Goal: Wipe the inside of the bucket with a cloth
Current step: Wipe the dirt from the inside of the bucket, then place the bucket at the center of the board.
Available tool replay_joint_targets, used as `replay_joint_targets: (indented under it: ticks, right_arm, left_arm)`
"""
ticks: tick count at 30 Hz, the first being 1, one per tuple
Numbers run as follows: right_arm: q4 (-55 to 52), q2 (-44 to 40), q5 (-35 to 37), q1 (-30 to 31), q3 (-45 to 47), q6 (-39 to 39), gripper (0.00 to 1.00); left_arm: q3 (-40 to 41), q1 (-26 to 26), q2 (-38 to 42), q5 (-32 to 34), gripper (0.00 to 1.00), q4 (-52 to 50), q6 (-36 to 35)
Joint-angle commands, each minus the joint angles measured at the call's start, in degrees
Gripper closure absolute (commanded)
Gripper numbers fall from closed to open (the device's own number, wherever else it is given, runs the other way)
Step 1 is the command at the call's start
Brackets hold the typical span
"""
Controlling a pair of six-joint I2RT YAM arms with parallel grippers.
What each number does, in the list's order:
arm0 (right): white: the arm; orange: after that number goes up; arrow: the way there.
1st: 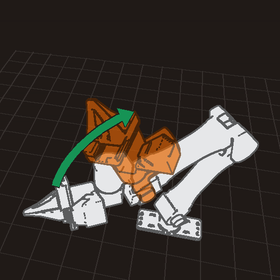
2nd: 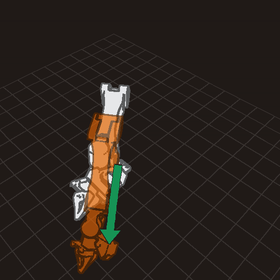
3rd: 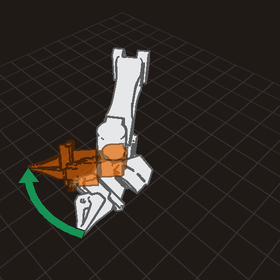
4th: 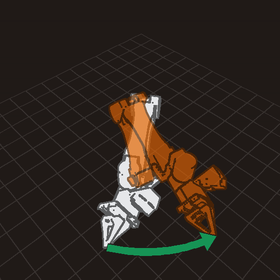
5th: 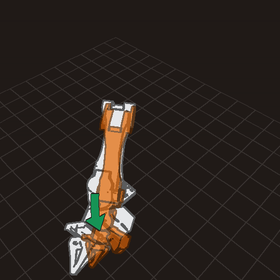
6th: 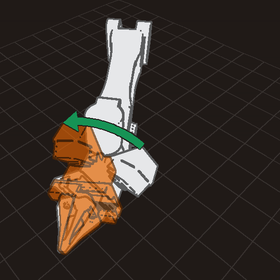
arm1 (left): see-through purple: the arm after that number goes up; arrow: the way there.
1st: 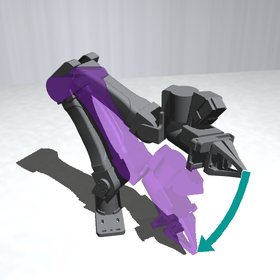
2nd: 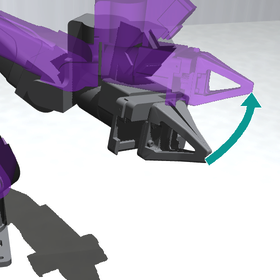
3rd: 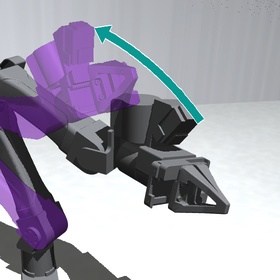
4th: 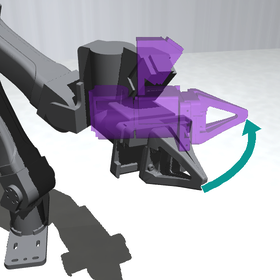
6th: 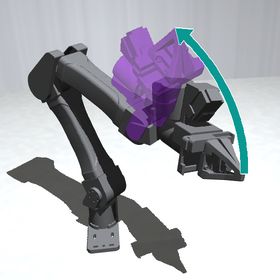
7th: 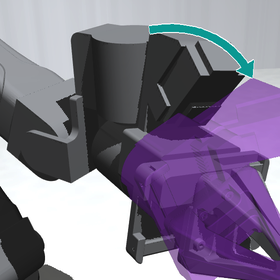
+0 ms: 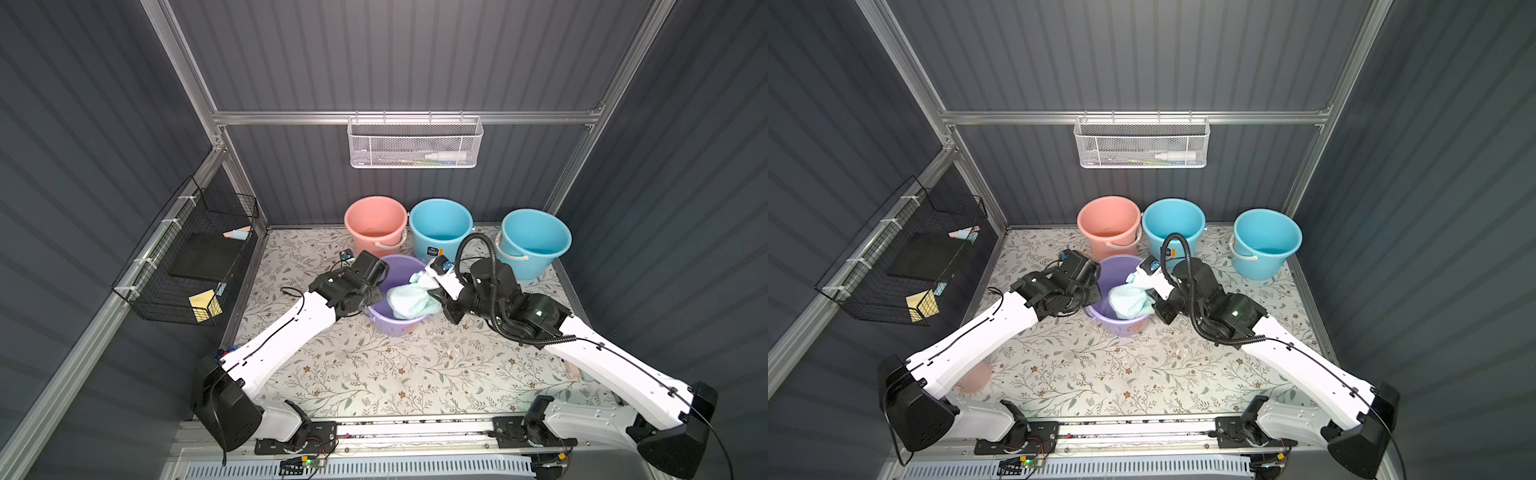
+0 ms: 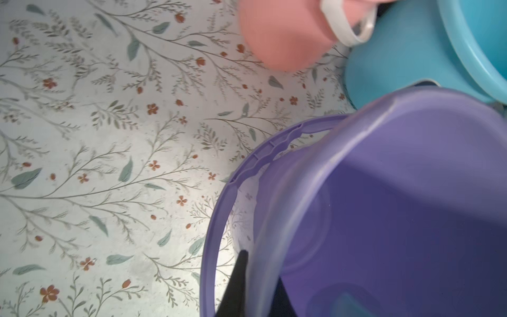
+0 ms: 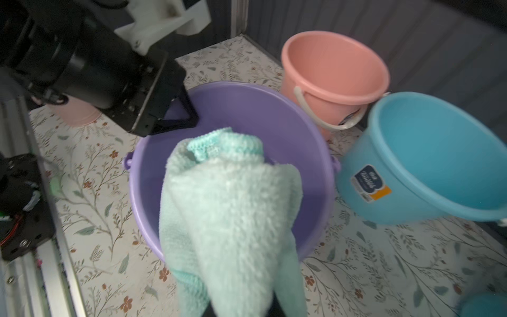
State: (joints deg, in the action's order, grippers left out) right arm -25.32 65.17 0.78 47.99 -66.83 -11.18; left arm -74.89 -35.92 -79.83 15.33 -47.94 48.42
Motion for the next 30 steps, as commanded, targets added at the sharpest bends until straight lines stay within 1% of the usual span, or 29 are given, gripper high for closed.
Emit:
replay_joint_targets:
  ticks: [1,5,9,17,22,24,25,27,30]
  right_arm:
    - [0.77,-2.89,10.57,0.09,-0.76,3.34,1.0]
    - [2.85,-6.66,13.73,0.09,0.91,2.03,1.0]
    - [2.98,-8.92,14.7,0.09,1.54,0.56,1.0]
    - [1.96,-10.88,15.41,0.09,1.79,-0.83,1.0]
    - [1.54,-11.07,14.89,0.09,1.77,-1.73,1.0]
    - [1.11,-11.02,14.84,0.1,1.45,-2.04,1.0]
    - [0.85,-10.95,14.67,0.09,1.2,-2.28,1.0]
    - [0.07,-10.79,14.46,0.13,0.63,-2.57,1.0]
    - [-0.34,-10.91,14.39,0.09,-0.03,-2.8,1.0]
  left_arm:
    - [-0.26,4.64,4.87,3.41,1.0,-2.04,6.01]
    - [1.57,11.9,7.44,3.86,1.0,-1.75,6.55]
    - [-0.08,17.38,5.1,5.19,1.0,-2.57,7.65]
    - [-4.9,23.64,-4.13,8.74,1.0,-2.35,12.49]
    - [-4.76,26.68,-5.7,10.6,1.0,4.6,13.74]
    - [-5.44,27.84,-6.99,12.17,0.99,5.46,14.3]
    - [-8.17,28.35,-7.77,13.03,0.98,5.45,14.58]
    - [-9.52,29.59,-9.42,13.3,0.99,6.58,14.01]
    - [-10.63,31.99,-11.66,11.4,0.98,10.09,12.84]
